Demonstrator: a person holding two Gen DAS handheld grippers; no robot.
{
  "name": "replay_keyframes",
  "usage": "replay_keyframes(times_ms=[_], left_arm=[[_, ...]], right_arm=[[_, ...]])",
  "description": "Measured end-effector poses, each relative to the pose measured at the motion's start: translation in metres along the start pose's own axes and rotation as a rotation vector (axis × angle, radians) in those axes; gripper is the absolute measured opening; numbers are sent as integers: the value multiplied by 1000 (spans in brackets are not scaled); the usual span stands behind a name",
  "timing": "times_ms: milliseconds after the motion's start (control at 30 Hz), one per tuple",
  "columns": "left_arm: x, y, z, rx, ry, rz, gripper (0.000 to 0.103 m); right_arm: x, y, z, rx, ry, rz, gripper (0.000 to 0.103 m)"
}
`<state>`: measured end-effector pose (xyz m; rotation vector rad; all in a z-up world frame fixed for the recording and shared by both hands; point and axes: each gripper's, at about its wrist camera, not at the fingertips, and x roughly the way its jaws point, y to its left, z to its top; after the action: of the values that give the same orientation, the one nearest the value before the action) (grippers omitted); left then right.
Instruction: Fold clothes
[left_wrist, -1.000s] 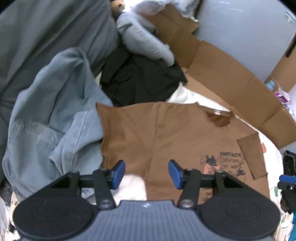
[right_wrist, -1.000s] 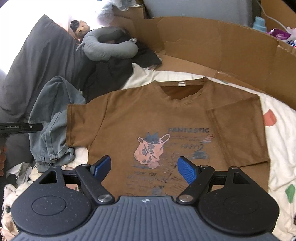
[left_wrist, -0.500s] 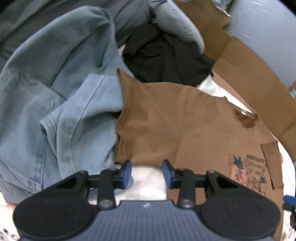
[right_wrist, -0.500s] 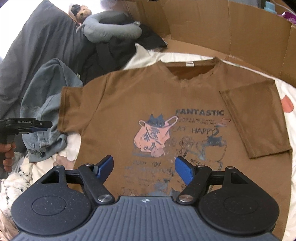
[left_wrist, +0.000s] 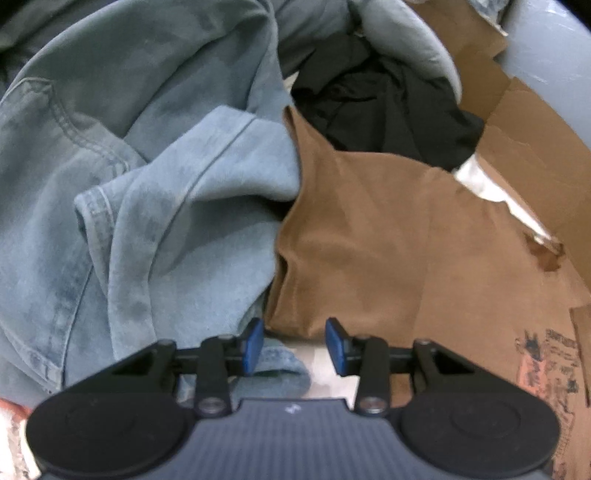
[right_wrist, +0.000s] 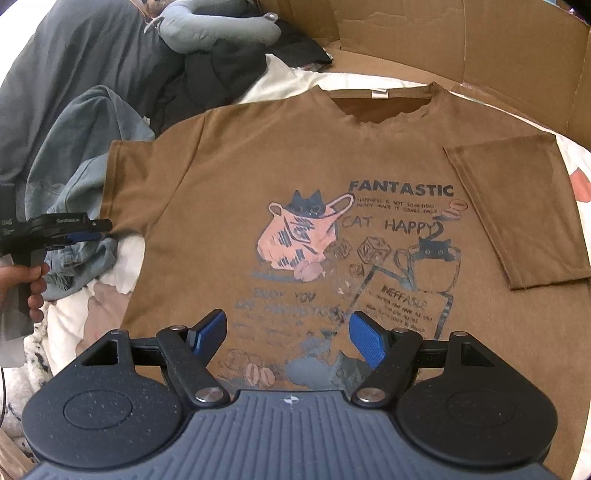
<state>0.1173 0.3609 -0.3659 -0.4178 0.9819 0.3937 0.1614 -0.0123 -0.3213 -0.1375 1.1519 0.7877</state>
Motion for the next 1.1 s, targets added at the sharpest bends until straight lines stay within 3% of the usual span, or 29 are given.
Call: replay_keyframes(times_ms=[233, 367, 467, 533, 600, 867, 1033, 1100], left_arm=[[14, 7, -4, -75, 0, 31, 41], [16, 12, -6, -106, -20, -23, 49], [17, 14, -7, -114, -26, -50, 48], [18, 20, -7, -146, -25, -70, 41], [17, 26, -6, -199, -20, -94, 25], [1, 35, -1, -224, -44, -173, 20], [-12, 34, 6, -204, -66, -214, 11], [-16, 32, 10, -185, -76, -226, 9]], right_arm=[[5, -6, -9, 12, 31, -15, 79], [6, -7, -11, 13, 37, -16, 79], [9, -7, -11, 14, 42, -14, 79], [12, -5, -11, 10, 45, -11, 79], [15, -3, -11, 1, 47, -6, 79], [33, 7, -6, -15, 43, 32, 79], [48, 18, 2, -28, 36, 70, 78], [55, 24, 6, -38, 35, 91, 72]])
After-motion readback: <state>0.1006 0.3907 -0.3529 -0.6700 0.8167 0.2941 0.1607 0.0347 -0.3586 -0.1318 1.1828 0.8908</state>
